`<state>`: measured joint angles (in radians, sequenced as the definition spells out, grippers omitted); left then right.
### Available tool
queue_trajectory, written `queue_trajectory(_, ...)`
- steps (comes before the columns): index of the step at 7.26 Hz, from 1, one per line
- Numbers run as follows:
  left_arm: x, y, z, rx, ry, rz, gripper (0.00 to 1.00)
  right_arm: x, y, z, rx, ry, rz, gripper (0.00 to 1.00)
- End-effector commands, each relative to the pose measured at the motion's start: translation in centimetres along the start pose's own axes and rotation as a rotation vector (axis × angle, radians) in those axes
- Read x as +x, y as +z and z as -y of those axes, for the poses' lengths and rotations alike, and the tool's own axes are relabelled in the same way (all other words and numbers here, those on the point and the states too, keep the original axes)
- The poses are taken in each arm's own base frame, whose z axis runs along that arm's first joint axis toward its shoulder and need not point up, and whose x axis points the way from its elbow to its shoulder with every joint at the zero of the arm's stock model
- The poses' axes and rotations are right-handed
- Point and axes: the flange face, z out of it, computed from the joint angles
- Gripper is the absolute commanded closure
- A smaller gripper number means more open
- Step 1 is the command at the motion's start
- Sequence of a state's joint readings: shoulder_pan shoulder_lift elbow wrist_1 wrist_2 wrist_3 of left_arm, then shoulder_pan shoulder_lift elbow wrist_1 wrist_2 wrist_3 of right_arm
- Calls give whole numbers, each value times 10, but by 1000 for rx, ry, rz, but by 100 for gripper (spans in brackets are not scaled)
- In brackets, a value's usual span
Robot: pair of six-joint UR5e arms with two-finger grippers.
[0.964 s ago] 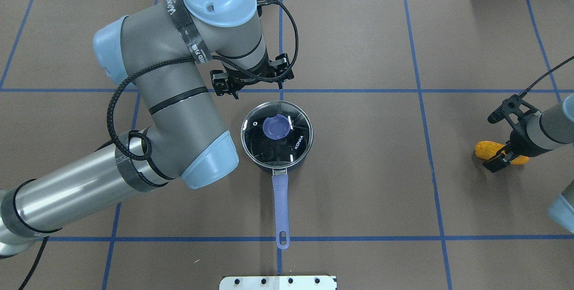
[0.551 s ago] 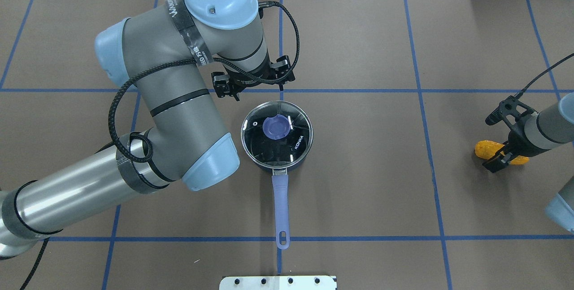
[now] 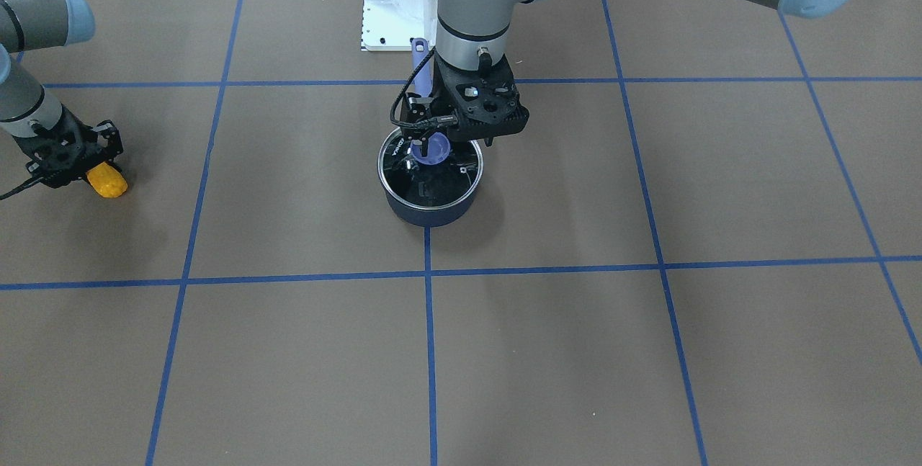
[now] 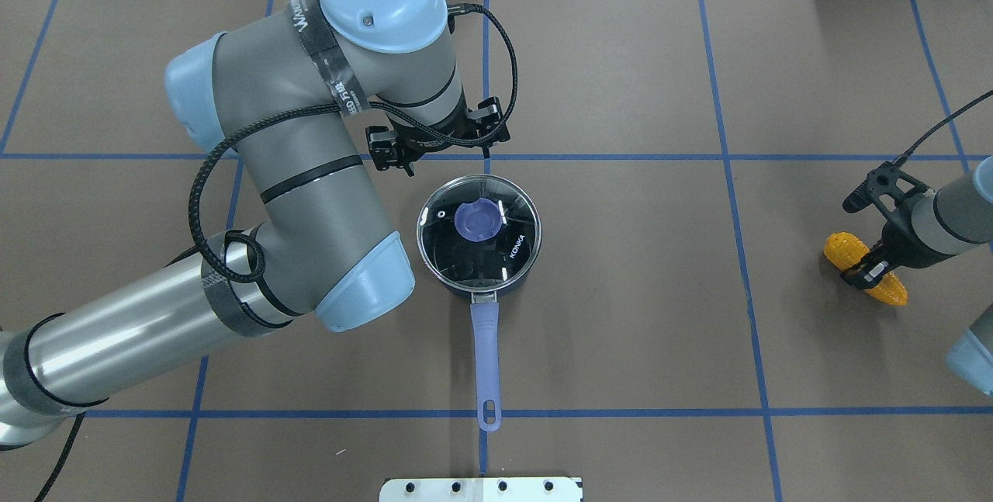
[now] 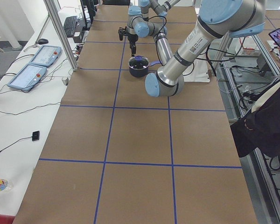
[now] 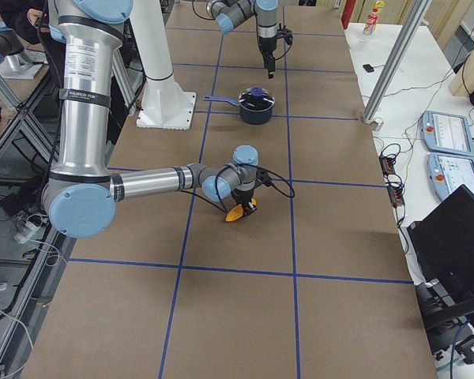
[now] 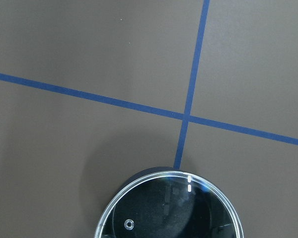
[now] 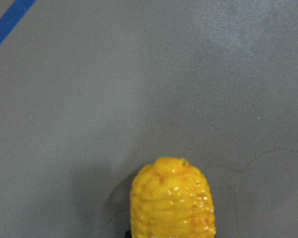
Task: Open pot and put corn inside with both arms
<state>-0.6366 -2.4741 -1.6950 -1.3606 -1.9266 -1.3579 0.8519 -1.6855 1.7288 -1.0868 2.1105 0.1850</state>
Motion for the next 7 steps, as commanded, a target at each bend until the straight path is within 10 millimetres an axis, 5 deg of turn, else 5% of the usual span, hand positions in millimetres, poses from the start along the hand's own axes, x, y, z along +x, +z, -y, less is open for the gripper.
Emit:
queue_trajectory(1,0,2,-2,2,1,3,2,7,-9,1,9,12,23,84)
queue_trajectory(3,7,17,-18,7,21,21,2,17,-21,7,22,44,53,84)
queue_trajectory(5,14,32,-35,-5,41,37,2,30,-57,52,31,97,74,83)
queue_trajectory(7,25,48,-49,-13,57,58,2,35,-66,62,35,105,78,83)
